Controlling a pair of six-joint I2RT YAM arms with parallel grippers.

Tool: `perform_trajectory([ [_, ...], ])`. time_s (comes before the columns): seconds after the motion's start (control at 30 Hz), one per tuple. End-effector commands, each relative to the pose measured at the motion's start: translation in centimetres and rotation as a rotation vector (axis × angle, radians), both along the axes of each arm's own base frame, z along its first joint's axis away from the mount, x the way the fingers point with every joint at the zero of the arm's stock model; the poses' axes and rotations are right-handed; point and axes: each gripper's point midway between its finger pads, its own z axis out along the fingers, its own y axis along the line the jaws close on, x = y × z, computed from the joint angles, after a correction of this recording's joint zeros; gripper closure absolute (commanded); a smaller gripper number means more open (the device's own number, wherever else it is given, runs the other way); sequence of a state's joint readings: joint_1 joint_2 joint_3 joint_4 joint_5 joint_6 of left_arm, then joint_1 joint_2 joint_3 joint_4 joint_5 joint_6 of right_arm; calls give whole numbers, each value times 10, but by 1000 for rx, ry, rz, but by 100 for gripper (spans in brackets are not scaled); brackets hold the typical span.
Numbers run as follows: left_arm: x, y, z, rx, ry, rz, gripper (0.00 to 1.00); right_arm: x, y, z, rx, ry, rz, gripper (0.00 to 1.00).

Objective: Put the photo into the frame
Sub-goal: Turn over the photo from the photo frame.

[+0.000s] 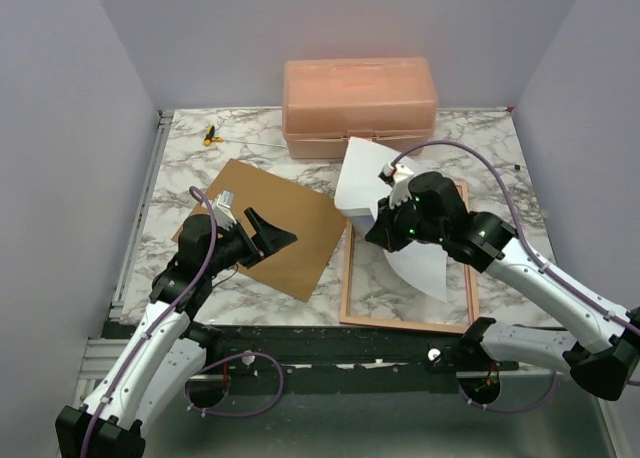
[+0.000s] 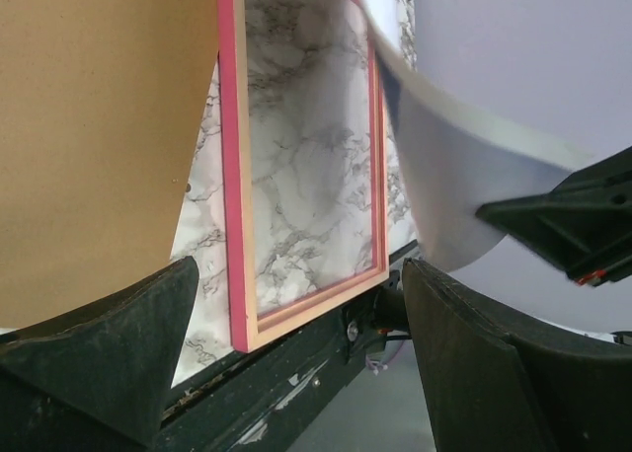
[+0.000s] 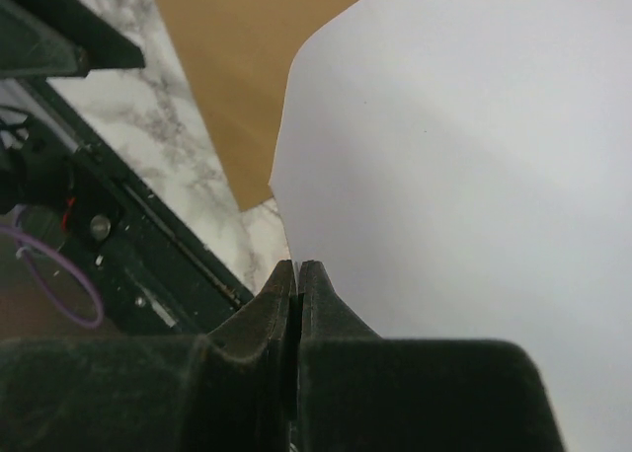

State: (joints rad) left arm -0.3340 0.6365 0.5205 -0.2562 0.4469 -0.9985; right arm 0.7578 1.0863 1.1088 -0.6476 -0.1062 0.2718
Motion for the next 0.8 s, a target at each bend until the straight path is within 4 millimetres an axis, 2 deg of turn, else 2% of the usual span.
perform_trajectory([
  [0.0, 0, -6, -1, -49, 19, -17, 14, -30, 44, -20, 114, 92, 159, 98],
  [0.1, 0, -8, -7, -63, 37, -24, 13, -42, 60, -45, 136, 139, 190, 96],
  [0.2, 1, -8, -19, -51, 61, -22, 13, -44, 63, -63, 147, 155, 182, 95],
  [0.23, 0, -8, -23, -43, 72, -27, 13, -45, 63, -67, 153, 162, 182, 91],
  [0.3, 1, -10, -35, -29, 93, -40, 13, -50, 67, -70, 185, 175, 202, 80],
  [0.37, 1, -13, -48, -22, 125, -60, 13, -56, 72, -68, 240, 183, 226, 55],
  [0.47, 0, -15, -65, -9, 162, -83, 15, -59, 77, -65, 292, 192, 237, 30],
  [0.6, 2, -12, -86, 45, 186, -88, 18, -60, 80, -62, 319, 211, 232, 13],
  [0.77, 5, -17, -98, 74, 194, -141, 20, -55, 78, -65, 319, 221, 181, 7],
])
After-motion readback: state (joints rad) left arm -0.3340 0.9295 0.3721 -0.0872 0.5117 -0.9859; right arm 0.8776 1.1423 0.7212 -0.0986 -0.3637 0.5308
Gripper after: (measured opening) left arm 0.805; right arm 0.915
